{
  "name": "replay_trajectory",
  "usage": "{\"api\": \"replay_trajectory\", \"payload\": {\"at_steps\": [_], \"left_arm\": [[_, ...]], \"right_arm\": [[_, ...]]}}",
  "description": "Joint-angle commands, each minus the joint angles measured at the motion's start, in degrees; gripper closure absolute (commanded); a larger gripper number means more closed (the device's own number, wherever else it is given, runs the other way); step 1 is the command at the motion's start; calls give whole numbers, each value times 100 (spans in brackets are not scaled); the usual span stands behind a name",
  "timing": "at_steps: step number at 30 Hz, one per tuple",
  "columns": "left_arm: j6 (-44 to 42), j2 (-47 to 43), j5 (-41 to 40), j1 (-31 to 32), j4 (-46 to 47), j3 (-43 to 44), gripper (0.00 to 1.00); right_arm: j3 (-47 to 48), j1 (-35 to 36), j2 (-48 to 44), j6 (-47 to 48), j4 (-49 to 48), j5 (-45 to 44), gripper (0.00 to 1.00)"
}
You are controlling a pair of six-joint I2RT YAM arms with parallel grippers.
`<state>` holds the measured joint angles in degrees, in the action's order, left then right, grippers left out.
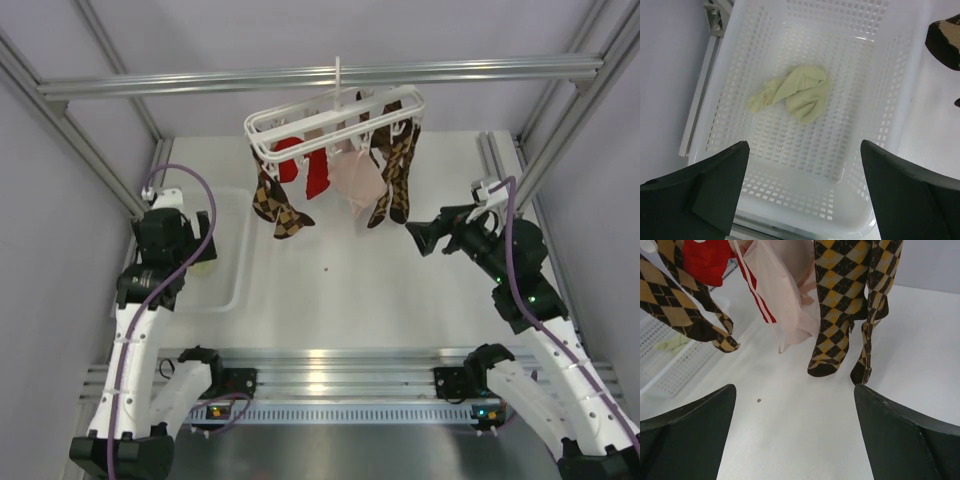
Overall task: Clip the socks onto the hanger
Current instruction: Open the clamp at the hanger.
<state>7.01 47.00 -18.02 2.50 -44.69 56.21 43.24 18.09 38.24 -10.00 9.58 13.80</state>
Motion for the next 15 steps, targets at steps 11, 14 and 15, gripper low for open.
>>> {"api": "replay_trajectory", "payload": {"at_steps": [11, 14, 15], "left_arm": [[-297, -1201, 4322, -31, 2040, -134, 8], [-165, -1483, 5184, -30, 2771, -495, 8], [-130, -1510, 5360, -31, 2929, -557, 8]], "right_arm": [[114, -191, 333, -442, -914, 606, 0], [281, -183, 509, -450, -914, 650, 0], [359, -183, 561, -450, -914, 667, 0]]}}
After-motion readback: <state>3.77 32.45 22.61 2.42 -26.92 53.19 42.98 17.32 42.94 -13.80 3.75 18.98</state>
